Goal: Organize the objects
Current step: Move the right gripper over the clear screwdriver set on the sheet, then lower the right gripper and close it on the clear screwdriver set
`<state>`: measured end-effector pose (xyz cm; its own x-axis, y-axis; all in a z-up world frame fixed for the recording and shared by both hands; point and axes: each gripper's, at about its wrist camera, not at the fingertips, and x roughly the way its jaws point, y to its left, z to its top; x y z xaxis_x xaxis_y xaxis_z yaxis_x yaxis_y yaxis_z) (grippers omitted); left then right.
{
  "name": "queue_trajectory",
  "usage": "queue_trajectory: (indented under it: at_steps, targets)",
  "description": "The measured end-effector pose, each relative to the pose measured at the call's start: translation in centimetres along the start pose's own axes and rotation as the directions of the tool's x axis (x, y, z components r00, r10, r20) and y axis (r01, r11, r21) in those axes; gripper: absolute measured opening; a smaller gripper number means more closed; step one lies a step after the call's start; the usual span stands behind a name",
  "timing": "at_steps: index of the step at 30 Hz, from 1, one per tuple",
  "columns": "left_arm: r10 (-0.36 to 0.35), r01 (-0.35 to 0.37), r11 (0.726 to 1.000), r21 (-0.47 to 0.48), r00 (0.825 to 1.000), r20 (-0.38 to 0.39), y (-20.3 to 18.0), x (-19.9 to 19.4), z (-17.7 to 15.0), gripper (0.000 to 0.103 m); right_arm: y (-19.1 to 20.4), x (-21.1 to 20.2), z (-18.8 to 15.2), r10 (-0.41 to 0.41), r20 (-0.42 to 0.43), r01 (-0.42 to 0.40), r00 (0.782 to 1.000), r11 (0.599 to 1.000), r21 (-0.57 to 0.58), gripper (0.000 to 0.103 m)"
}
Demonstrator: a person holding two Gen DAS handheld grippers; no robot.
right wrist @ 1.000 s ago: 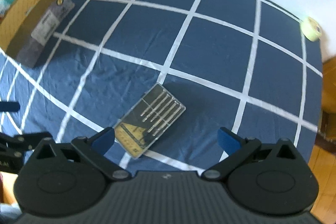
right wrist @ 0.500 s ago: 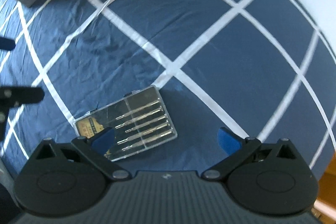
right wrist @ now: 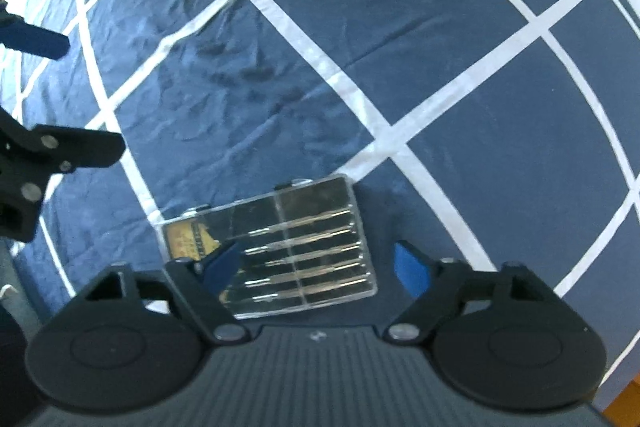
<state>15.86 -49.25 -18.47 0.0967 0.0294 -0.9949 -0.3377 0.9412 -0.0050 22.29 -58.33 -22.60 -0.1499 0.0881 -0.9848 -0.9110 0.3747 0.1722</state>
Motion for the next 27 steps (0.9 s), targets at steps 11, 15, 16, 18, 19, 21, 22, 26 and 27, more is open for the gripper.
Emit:
queue_trajectory:
  at_steps: [11, 15, 16, 18, 19, 21, 22, 26, 27]
  targets:
    - [-0.049, 0.049, 0.999, -0.024, 0.999, 0.013, 1.9, -0.4, -1.5, 0.103, 0.5, -0.1, -1.0, -0.019, -0.017, 0.022, 1.000, 0.983, 0.180, 0.073]
    - [-0.065, 0.065, 0.998, -0.016, 0.998, 0.012, 2.1, -0.3, -1.9, 0.103, 0.7, 0.0, -1.8, -0.017, -0.009, 0.019, 1.000, 0.958, 0.287, 0.073]
    - [-0.067, 0.068, 0.998, -0.014, 0.998, 0.011, 2.1, -0.3, -2.1, 0.103, 0.7, 0.0, -2.1, -0.016, -0.005, 0.017, 1.000, 0.947, 0.321, 0.073]
    - [-0.073, 0.073, 0.997, -0.009, 0.997, 0.006, 2.1, -0.1, -2.4, 0.103, 0.8, 0.0, -2.5, -0.015, 0.002, 0.013, 1.000, 0.926, 0.377, 0.073]
    - [-0.077, 0.078, 0.997, -0.008, 0.997, 0.004, 2.1, -0.1, -2.6, 0.103, 0.8, 0.0, -2.7, -0.016, 0.006, 0.012, 1.000, 0.915, 0.403, 0.073]
    - [-0.086, 0.086, 0.996, -0.001, 0.996, -0.002, 2.1, 0.0, -2.9, 0.103, 0.9, 0.0, -3.1, -0.016, 0.015, 0.008, 1.000, 0.886, 0.463, 0.073]
    - [-0.089, 0.089, 0.996, 0.003, 0.996, -0.002, 2.1, 0.0, -3.1, 0.103, 0.9, -0.1, -3.4, -0.017, 0.019, 0.006, 1.000, 0.870, 0.492, 0.073]
    - [-0.090, 0.090, 0.996, 0.010, 0.996, -0.016, 2.5, 0.5, -3.8, 0.103, 1.2, -0.1, -4.2, -0.027, 0.045, -0.006, 0.999, 0.792, 0.611, 0.074]
    - [-0.090, 0.090, 0.996, 0.004, 0.996, -0.020, 2.7, 0.6, -4.0, 0.103, 1.4, -0.1, -4.4, -0.030, 0.050, -0.009, 0.998, 0.771, 0.637, 0.074]
